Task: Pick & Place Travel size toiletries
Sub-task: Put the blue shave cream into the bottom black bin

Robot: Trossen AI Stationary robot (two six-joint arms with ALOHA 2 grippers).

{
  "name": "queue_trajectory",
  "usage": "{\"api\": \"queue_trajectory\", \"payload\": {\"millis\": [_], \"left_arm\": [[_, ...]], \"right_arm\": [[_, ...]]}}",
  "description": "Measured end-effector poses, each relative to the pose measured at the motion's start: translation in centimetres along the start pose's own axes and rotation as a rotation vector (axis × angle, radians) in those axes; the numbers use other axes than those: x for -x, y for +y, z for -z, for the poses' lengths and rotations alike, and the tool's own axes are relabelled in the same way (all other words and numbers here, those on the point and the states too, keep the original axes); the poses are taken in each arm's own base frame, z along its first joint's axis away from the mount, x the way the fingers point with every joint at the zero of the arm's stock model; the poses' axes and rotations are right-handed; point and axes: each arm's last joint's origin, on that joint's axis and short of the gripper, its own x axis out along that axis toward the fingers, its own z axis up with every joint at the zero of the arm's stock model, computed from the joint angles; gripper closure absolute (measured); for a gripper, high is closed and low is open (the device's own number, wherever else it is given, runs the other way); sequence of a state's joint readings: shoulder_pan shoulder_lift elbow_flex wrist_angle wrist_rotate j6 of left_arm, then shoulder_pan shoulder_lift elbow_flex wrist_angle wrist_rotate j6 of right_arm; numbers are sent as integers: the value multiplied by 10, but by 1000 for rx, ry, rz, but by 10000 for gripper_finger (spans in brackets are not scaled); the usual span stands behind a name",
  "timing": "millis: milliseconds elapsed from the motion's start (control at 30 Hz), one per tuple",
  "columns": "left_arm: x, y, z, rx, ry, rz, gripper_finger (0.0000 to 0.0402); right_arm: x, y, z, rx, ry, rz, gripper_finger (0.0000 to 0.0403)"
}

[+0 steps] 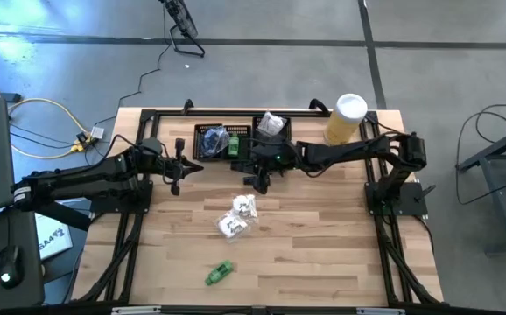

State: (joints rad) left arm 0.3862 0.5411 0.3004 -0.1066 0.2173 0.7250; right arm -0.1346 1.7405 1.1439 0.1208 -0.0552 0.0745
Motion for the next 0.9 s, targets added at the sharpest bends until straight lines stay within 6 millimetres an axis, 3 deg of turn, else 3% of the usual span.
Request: {"api": "queue_trajectory", "payload": {"millis": [200,433,567,700,900], "left_arm": [[0,0,0,0,0,0,401],[0,0,0,-1,2,-1,401],[0,0,0,-2,2,-2,401],[0,0,0,-4,5,-5,401],[0,1,1,-4,30,-35,401]], "right_arm": [[0,-4,-2,-7,-18,16,401],[1,13,-4,116,53,96,401],[1,8,1,75,108,85,400],[-7,7,8,68,155,85,400],[-32,13,0,92,280,55,400]]}}
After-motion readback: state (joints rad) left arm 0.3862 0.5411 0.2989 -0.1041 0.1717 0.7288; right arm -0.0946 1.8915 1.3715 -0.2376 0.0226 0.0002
